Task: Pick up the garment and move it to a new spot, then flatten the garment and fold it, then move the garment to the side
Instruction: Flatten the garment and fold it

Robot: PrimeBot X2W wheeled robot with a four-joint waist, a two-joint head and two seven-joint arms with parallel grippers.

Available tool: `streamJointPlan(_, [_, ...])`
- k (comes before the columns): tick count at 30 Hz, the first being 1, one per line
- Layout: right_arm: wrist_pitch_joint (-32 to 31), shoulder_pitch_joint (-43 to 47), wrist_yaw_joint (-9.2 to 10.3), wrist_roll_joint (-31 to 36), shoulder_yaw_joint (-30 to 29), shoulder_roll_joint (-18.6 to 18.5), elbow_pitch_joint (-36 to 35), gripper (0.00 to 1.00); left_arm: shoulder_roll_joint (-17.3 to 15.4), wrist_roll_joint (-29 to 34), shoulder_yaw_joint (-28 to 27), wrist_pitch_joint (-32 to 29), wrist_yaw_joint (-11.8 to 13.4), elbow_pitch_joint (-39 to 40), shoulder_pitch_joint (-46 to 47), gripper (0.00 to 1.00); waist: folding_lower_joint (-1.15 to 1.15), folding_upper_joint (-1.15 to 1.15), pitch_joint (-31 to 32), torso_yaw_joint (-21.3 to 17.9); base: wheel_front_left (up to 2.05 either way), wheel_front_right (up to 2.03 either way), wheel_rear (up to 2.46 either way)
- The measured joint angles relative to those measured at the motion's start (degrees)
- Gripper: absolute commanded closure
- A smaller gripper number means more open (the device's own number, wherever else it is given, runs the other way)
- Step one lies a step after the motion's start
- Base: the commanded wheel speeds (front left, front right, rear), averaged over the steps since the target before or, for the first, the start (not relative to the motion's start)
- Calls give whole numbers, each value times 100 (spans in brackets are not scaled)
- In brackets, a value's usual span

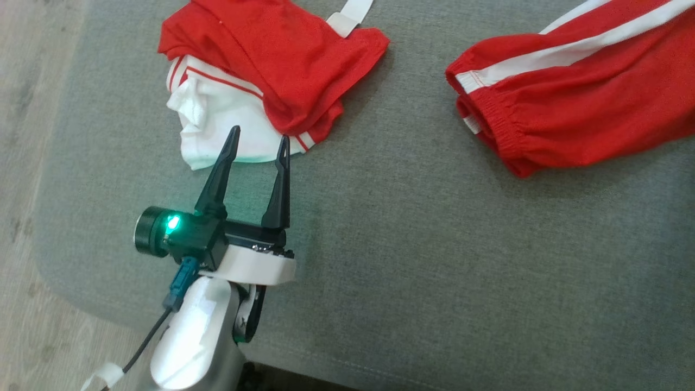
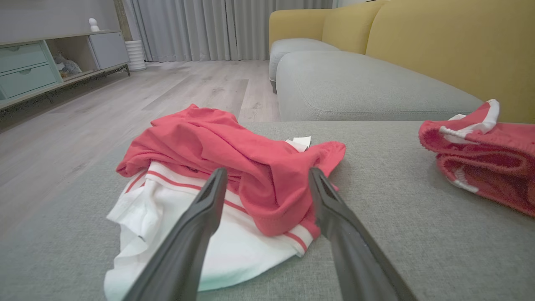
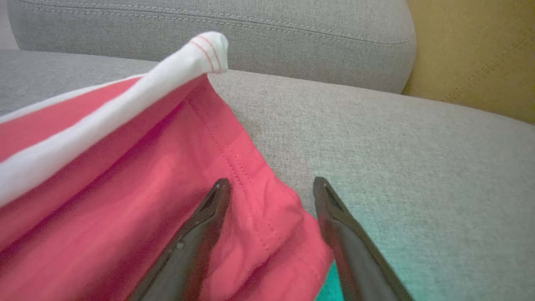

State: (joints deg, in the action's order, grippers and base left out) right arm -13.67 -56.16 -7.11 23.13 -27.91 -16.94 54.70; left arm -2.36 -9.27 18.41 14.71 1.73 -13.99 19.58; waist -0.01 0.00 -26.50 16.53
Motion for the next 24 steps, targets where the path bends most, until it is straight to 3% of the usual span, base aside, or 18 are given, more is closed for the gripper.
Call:
streamJointPlan(1, [-49, -36, 0, -32, -48, 8, 66, 18, 0, 27, -9, 0, -3, -1, 0, 0, 0, 0, 4, -20, 0, 0, 0])
streamJointPlan(2, [-81, -73, 0, -49, -74, 16, 124, 95, 0, 34, -22, 0, -23, -5, 1, 0, 0, 0, 9, -41, 0, 0, 0])
streamJointPlan(3, [-88, -91, 0, -49, -74, 20, 168, 100, 1, 34, -26, 0, -23, -8, 1, 0, 0, 0, 16, -61, 0, 0, 0])
streamJointPlan(13, [382, -96, 0, -478, -94, 164, 637, 100, 7, 73, -90, 0, -31, -67, -1, 0, 1, 0, 264, -266, 0, 0, 0])
streamJointPlan(24, [1174, 815, 0, -1395, 225, 287, 664, 100, 5, 70, -157, 0, -21, -166, -312, 0, 0, 0, 1033, -561, 0, 0, 0])
